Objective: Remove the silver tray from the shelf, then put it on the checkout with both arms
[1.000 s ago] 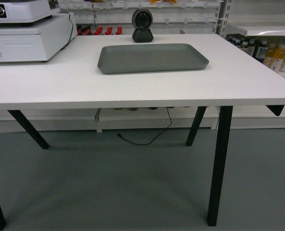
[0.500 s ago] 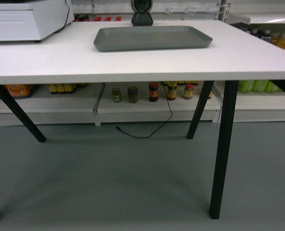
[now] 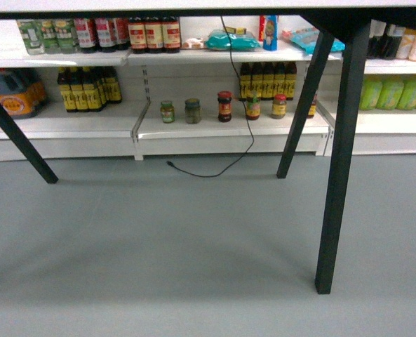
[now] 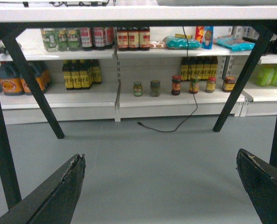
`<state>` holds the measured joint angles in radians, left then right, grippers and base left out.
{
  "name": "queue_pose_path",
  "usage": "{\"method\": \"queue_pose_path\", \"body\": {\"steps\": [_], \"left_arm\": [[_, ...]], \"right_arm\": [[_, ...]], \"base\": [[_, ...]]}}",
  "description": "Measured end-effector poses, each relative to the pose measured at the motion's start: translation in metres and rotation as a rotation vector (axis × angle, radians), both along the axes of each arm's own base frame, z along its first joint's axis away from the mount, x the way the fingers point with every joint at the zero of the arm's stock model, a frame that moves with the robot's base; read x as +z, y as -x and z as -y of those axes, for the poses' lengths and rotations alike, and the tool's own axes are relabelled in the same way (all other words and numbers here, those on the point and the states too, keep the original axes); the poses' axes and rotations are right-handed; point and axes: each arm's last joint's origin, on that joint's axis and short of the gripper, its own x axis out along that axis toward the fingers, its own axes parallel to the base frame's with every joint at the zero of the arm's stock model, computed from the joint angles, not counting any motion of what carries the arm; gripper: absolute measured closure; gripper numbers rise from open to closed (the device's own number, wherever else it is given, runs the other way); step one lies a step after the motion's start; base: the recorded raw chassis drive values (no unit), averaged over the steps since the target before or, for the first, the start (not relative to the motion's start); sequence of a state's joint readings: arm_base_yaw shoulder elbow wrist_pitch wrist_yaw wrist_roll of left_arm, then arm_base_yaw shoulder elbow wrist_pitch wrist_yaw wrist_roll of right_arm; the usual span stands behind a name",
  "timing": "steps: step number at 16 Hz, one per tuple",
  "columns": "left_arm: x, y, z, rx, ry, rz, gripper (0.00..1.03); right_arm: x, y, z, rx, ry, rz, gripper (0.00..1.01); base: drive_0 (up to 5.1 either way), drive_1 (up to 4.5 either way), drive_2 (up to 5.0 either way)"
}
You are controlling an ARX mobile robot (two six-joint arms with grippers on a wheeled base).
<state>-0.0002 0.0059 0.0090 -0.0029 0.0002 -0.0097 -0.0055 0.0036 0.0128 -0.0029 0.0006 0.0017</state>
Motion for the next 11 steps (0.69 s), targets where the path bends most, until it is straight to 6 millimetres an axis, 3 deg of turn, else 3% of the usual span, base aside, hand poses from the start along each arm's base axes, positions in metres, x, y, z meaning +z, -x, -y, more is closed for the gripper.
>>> {"method": "queue_pose_path", "body": {"steps": [11], "left_arm": [[-0.0003, 0.0000, 0.0000, 0.001, -0.003, -0.003, 0.05]], "right_arm": [[-0.0002, 0.0000, 0.0000, 0.001, 0.002, -0.002, 0.03]], "base": [[0.0, 0.00, 0.0]]}}
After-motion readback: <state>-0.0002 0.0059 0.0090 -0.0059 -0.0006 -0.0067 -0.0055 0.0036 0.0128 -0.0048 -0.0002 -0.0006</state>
